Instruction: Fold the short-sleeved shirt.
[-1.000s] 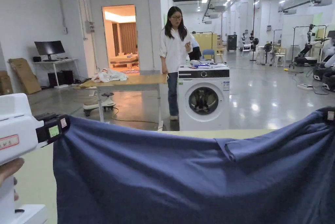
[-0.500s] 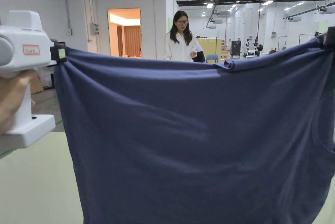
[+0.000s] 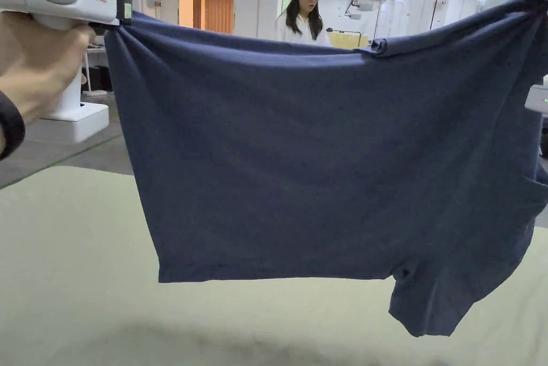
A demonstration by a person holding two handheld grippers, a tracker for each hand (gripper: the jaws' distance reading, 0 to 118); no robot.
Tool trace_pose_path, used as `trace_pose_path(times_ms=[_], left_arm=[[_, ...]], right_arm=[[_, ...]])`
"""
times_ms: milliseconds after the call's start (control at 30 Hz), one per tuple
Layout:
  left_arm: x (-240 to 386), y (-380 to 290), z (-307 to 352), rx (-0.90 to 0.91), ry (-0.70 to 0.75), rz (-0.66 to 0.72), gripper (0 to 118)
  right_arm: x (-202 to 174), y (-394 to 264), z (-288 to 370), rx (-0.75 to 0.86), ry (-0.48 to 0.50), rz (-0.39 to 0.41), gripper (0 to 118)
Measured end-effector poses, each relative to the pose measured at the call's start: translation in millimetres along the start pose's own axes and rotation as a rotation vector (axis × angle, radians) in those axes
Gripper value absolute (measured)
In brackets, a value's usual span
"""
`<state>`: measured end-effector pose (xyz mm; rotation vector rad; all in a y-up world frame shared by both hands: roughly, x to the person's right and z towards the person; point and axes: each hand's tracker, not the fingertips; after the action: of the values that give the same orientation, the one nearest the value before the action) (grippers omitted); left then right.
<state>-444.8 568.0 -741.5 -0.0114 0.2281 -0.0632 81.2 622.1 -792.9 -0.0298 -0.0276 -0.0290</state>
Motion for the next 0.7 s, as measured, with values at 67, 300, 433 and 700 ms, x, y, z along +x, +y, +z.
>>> trace_pose_path(times_ms=[67,300,433,700], left_arm=[[8.8,-8.8,3.3,-0.009,0.0,-0.009,0],[19.8,-101.4,-8.0,-0.176,-0.054,0.006,0],[19.7,-169.6,12.3,-0.25,-0.115,0.015,0],[-1.7,-272.3,135.7,-0.316,-0.268,0.116,0]], right_arm=[[-0.9,-9.4,-10.8,-0.032,-0.005,0.016,3],[8.6,-123.3,-21.6,-0.092,0.0,-0.051,2],[22.8,-197.9,-8.2,-0.24,0.069,-0.107,2],[61.3,-315.8,110.1,-0.311,0.154,-0.086,2]])
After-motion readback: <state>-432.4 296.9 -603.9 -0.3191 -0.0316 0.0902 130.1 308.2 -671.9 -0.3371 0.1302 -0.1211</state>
